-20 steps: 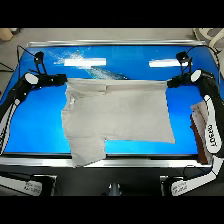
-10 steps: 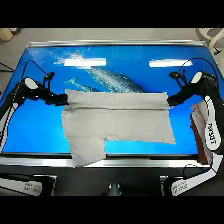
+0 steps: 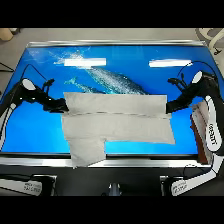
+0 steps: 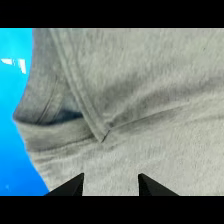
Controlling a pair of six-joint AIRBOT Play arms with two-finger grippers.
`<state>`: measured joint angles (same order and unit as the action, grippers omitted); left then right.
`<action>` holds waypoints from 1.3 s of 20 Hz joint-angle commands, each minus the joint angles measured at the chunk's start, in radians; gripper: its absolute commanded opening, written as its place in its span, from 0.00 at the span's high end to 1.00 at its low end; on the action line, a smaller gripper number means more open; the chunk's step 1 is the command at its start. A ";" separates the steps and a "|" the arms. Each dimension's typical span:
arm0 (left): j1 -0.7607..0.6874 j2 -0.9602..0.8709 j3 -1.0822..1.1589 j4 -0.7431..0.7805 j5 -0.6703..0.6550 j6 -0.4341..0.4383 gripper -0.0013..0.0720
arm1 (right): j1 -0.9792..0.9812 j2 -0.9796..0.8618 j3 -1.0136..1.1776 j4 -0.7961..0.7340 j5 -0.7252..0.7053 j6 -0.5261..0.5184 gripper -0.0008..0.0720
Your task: Fold the shirts.
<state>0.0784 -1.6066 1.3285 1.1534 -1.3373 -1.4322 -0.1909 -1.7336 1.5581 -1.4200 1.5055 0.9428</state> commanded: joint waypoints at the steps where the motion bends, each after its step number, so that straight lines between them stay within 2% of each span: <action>1: 0.078 0.062 -0.031 0.000 -0.149 -0.005 0.38 | -0.001 0.068 -0.002 -0.084 0.086 0.014 0.24; 5: 0.132 0.301 -0.339 -0.001 -0.127 0.029 0.37 | 0.000 0.141 -0.134 -0.087 0.103 0.003 0.26; 8: 0.126 0.481 -0.634 -0.002 -0.028 0.063 0.37 | 0.000 0.180 -0.248 -0.087 0.090 0.002 0.26; 12: 0.126 0.536 -0.871 -0.134 0.047 0.103 0.37 | 0.000 0.207 -0.276 -0.088 0.096 0.002 0.26; 15: 0.126 0.534 -0.917 -0.192 0.125 0.104 0.38 | 0.000 0.220 -0.276 -0.096 0.089 0.003 0.26; 21: 0.101 0.517 -0.917 -0.238 0.186 0.097 0.38 | -0.011 0.220 -0.281 -0.146 0.069 0.008 0.26; 25: -0.009 0.484 -0.917 -0.238 0.211 0.077 0.38 | -0.164 0.222 -0.318 -0.116 0.121 0.014 0.26; 26: -0.025 0.481 -0.917 -0.238 0.232 0.056 0.41 | -0.198 0.227 -0.328 -0.085 0.119 0.014 0.26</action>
<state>0.1078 -1.1088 0.4152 0.9047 -1.1610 -1.3441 -0.3046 -1.5120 1.2514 -1.5471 1.6016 0.9531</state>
